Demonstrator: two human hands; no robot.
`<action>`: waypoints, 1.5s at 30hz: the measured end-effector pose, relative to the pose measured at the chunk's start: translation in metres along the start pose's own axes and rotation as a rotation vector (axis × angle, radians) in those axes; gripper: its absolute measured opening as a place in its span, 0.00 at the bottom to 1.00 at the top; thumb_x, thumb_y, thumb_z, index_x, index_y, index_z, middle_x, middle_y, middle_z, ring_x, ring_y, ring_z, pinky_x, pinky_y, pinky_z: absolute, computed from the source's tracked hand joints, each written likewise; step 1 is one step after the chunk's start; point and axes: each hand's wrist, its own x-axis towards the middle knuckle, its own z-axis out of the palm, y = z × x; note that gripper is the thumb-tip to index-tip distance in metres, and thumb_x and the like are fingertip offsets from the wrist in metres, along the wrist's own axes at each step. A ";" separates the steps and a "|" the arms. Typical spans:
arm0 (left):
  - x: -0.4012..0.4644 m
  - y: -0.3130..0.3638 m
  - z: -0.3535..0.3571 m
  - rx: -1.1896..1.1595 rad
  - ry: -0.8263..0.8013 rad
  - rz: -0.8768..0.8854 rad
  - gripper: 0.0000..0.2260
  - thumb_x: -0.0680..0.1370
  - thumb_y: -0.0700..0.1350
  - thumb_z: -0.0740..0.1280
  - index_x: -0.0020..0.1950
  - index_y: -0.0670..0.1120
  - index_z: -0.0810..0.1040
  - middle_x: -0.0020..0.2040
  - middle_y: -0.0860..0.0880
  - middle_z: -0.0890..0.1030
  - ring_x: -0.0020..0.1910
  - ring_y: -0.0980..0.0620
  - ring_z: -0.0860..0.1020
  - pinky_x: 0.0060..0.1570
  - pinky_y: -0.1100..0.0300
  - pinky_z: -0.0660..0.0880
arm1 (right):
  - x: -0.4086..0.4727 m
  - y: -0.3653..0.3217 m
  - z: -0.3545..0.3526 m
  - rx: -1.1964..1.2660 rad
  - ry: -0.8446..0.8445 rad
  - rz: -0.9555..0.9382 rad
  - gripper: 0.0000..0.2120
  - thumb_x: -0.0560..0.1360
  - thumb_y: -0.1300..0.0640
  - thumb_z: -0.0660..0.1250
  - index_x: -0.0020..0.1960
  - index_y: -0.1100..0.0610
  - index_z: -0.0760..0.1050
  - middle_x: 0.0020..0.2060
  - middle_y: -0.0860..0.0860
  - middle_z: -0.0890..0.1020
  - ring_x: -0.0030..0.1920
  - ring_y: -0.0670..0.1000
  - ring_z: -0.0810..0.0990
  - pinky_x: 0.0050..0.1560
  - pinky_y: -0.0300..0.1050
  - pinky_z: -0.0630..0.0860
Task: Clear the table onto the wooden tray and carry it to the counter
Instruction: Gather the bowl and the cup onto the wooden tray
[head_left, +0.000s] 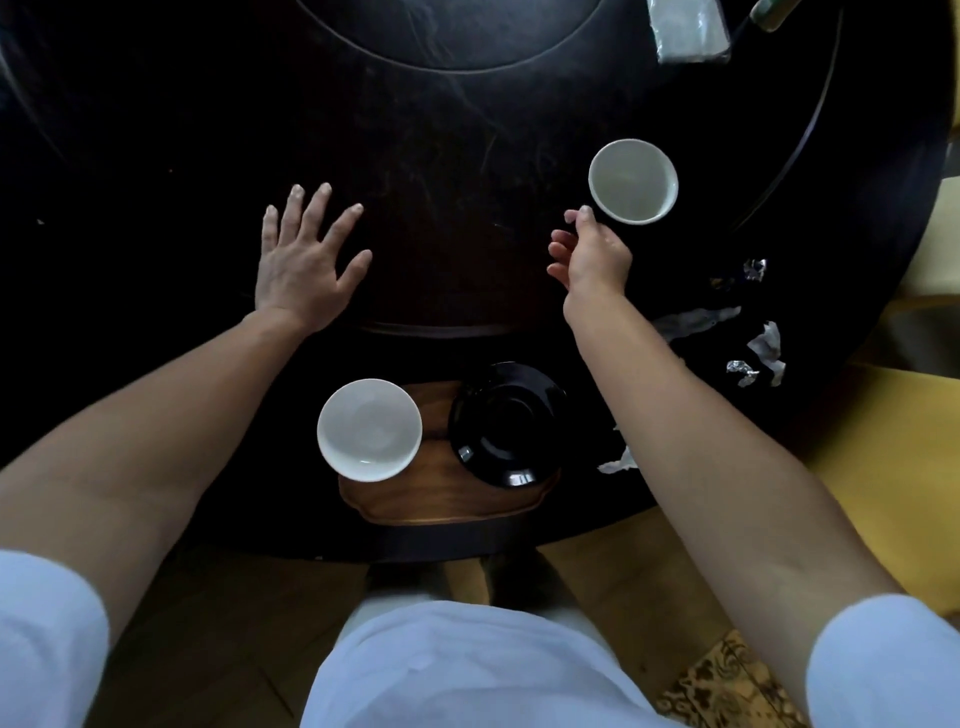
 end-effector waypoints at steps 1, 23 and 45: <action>0.001 0.000 0.000 -0.002 -0.003 -0.003 0.28 0.85 0.62 0.55 0.83 0.55 0.58 0.85 0.46 0.52 0.84 0.42 0.47 0.80 0.42 0.41 | -0.001 0.001 -0.006 0.015 -0.013 -0.001 0.11 0.83 0.51 0.64 0.47 0.55 0.82 0.37 0.50 0.83 0.34 0.45 0.81 0.31 0.38 0.76; 0.002 0.014 0.006 -0.015 0.012 0.013 0.27 0.85 0.59 0.56 0.83 0.50 0.58 0.84 0.41 0.52 0.84 0.38 0.46 0.79 0.37 0.41 | -0.160 0.147 -0.146 -0.180 -0.480 0.096 0.07 0.81 0.64 0.66 0.53 0.63 0.83 0.37 0.56 0.82 0.35 0.49 0.80 0.32 0.42 0.79; 0.000 0.045 0.003 -0.059 0.026 0.142 0.22 0.86 0.54 0.58 0.81 0.54 0.65 0.84 0.42 0.55 0.84 0.40 0.48 0.77 0.47 0.36 | -0.161 0.158 -0.144 -0.325 -0.335 0.087 0.06 0.79 0.58 0.71 0.53 0.59 0.82 0.37 0.54 0.85 0.27 0.39 0.77 0.28 0.32 0.69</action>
